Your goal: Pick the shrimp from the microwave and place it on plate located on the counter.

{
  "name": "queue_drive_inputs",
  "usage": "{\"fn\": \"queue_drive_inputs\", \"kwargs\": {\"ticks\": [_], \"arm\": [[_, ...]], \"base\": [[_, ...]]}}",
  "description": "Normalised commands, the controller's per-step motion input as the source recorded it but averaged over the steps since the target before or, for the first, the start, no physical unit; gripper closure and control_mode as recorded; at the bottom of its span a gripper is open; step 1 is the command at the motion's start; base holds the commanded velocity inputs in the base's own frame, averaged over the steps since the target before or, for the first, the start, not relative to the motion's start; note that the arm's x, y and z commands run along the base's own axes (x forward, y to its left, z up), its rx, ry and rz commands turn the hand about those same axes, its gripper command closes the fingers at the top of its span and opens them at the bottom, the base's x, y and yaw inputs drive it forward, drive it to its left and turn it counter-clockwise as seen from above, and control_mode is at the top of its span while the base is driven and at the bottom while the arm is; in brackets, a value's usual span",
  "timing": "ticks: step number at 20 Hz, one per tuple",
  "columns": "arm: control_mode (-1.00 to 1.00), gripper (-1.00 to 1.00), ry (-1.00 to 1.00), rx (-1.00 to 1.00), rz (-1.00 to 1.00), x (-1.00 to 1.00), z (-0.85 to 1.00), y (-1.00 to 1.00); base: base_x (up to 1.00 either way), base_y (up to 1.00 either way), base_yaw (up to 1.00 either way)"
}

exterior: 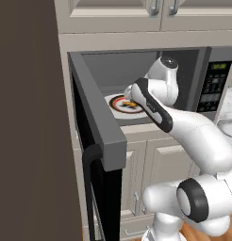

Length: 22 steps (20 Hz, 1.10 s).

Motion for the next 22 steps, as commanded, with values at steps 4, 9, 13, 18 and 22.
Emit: {"fn": "queue_drive_inputs", "kwargs": {"ticks": [4, 9, 13, 18, 22], "arm": [[-1.00, -1.00, 0.00, 0.00, 0.07, 0.40, -0.48, 0.00], [-1.00, -1.00, 0.00, 0.00, 0.05, 0.43, -0.49, 0.00], [-1.00, -1.00, 0.00, 0.00, 0.03, 0.42, -0.35, 0.00], [-1.00, -1.00, 0.00, 0.00, 0.00, 0.44, -0.02, 0.00], [-1.00, -1.00, 0.00, 0.00, 0.01, 0.26, -0.02, 0.00]], "base": [[0.00, 0.00, 0.00], [0.00, 0.00, 0.00], [0.00, 0.00, 0.00], [0.00, 0.00, 0.00], [0.00, 0.00, 0.00]]}}
